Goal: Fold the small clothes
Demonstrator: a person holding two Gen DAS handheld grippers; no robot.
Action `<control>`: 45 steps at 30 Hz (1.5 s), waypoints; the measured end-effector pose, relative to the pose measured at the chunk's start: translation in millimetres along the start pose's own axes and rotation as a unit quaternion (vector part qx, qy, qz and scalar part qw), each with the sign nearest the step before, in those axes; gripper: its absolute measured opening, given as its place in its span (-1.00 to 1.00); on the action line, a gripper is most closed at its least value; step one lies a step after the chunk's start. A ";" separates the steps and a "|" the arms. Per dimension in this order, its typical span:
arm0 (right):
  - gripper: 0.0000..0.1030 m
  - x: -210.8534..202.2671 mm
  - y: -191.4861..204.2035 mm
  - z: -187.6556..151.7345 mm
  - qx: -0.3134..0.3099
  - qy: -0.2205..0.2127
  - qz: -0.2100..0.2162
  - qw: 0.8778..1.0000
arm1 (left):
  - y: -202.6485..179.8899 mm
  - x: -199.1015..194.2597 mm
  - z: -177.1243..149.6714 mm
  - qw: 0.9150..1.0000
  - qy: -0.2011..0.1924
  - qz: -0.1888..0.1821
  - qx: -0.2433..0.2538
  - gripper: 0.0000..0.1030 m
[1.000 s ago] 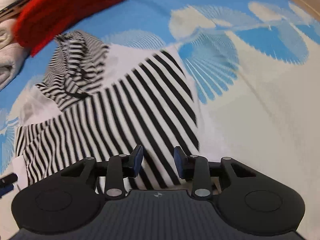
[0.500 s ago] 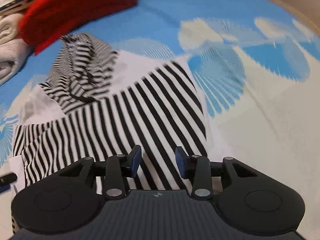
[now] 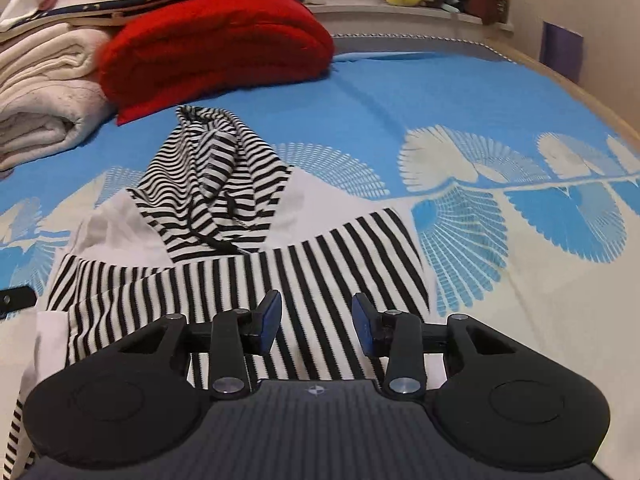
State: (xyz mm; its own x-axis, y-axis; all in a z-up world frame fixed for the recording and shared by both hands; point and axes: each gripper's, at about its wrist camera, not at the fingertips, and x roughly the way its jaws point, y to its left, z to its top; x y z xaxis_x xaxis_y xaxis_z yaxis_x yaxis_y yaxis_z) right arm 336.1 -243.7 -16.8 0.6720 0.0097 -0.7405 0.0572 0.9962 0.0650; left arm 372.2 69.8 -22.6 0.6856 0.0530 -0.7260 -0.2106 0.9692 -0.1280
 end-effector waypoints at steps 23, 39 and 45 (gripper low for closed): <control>0.12 -21.5 -35.5 16.5 0.010 -0.026 -0.007 1.000 | 7.0 7.3 -2.8 0.999 -0.035 -0.015 0.033 -0.35; -0.84 -6.0 -78.2 19.9 0.003 0.003 -0.017 1.000 | -47.5 213.6 181.0 1.000 0.004 -0.025 0.009 -0.55; -0.83 11.8 -89.6 22.1 0.030 0.029 -0.027 0.999 | -57.4 297.6 221.0 0.998 0.033 -0.036 -0.026 -0.49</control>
State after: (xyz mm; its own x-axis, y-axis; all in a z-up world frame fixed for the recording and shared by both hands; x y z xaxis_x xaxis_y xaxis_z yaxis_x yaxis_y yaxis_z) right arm 355.1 -334.8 -16.6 0.6224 -0.0362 -0.7819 0.1365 0.9886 0.0629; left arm 742.3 83.1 -82.0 0.6538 -0.0340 -0.7559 -0.1997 0.9558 -0.2157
